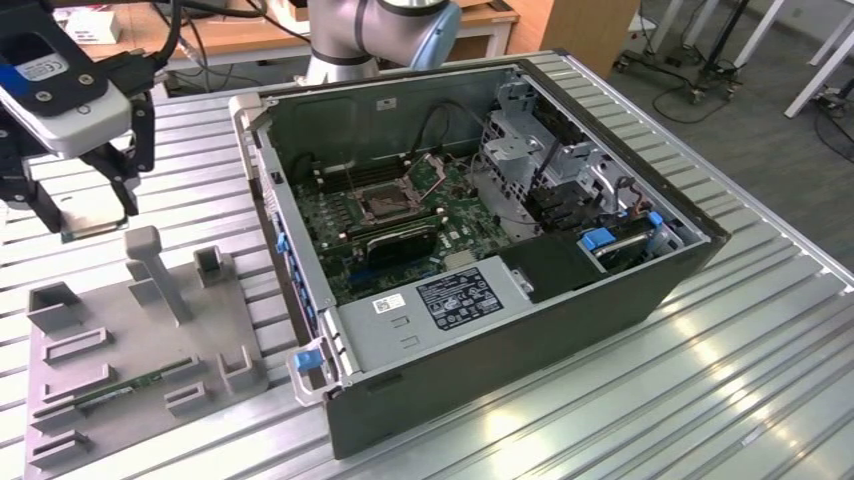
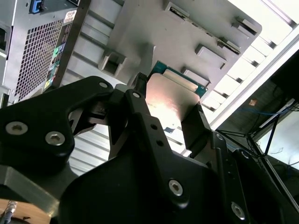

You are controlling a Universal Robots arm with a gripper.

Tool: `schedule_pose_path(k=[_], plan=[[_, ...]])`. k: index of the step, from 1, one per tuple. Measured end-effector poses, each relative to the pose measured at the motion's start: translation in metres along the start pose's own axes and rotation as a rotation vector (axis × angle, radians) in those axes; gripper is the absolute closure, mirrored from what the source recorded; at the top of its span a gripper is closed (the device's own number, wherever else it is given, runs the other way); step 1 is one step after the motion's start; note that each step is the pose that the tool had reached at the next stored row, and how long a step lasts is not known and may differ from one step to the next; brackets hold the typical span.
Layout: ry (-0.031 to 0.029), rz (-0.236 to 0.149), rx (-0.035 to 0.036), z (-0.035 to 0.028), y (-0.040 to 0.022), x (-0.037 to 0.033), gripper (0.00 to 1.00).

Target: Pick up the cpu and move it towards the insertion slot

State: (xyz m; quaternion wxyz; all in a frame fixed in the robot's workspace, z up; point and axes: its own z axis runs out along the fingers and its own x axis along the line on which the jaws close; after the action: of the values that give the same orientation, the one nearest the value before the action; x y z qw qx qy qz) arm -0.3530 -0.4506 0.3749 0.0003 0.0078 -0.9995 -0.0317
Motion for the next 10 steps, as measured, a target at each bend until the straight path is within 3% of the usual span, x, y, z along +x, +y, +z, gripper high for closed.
schedule_pose_path(k=[10], plan=[[0.0, 0.0, 0.0, 0.0001, -0.0002, -0.0123, 0.46]])
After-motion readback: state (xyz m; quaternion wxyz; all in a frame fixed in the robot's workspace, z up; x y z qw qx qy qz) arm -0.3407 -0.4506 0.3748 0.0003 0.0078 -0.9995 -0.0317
